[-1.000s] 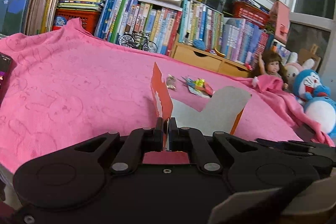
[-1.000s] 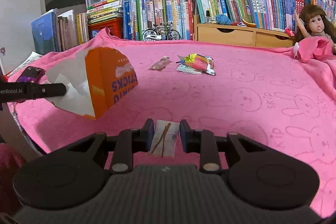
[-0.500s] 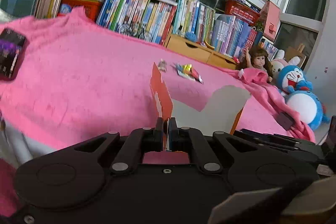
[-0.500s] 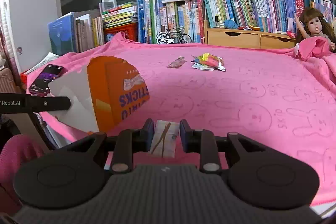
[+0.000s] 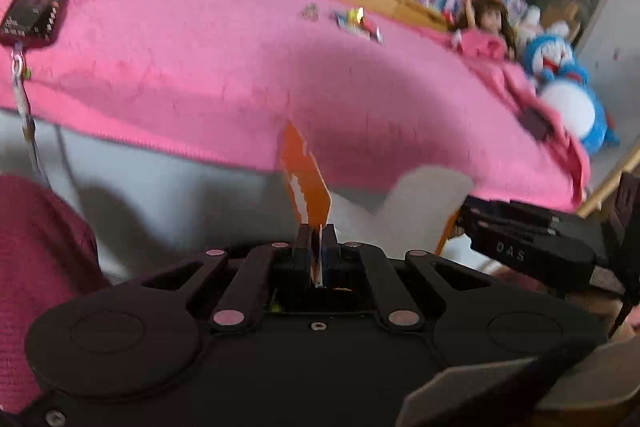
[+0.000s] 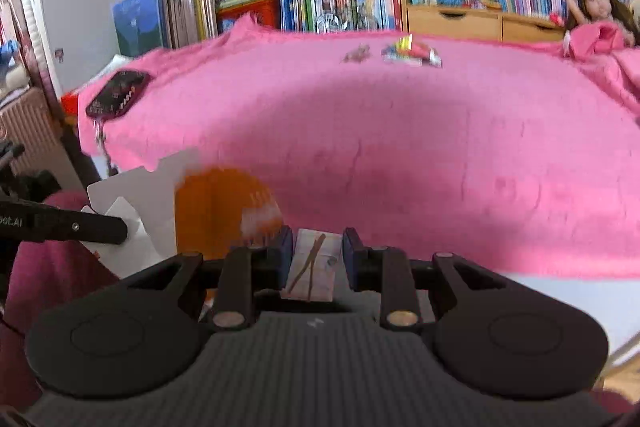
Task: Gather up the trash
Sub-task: 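Lower the snack box and paper wrapper into the black bin with both grippers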
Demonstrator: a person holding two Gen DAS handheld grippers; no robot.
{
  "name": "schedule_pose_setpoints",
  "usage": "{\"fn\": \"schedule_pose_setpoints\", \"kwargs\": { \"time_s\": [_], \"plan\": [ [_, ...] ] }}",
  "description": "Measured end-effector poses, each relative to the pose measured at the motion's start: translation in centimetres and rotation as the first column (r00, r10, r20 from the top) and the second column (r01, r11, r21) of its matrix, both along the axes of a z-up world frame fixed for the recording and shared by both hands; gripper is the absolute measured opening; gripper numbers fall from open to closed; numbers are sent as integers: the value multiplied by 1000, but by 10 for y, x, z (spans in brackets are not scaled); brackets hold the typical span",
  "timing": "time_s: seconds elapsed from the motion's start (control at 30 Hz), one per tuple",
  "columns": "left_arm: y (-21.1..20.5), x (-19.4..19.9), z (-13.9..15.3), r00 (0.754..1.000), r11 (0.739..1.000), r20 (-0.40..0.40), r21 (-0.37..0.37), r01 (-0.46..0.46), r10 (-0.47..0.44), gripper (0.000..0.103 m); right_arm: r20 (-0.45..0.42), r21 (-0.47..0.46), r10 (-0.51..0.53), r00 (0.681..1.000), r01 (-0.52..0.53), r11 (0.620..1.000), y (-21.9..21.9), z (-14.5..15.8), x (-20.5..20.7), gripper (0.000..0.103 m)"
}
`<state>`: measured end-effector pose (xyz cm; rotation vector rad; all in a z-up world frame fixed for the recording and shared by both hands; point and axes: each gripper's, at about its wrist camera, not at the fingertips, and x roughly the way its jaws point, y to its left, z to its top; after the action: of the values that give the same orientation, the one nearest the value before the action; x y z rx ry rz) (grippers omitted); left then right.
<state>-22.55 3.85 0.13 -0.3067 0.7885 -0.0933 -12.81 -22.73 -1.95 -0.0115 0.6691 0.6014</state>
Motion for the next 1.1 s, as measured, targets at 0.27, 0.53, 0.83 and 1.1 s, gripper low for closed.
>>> {"fn": "schedule_pose_setpoints", "kwargs": {
  "time_s": [0.27,0.53,0.83,1.1],
  "plan": [
    [-17,5,-32,989,993,-141,107,55,-39,4,-92,-37,-9,996,5,999,2,-34,-8,32],
    [-23,35,-71,967,990,-249,121,79,-47,4,-157,-47,-30,987,23,999,0,-55,-2,32],
    [-28,47,-86,955,985,-288,136,108,-65,5,-192,-55,-33,981,23,998,6,-63,6,33],
    [-28,53,-92,948,984,-312,137,111,-63,12,-203,-54,-26,979,15,998,10,-65,10,36]
  ]
}}
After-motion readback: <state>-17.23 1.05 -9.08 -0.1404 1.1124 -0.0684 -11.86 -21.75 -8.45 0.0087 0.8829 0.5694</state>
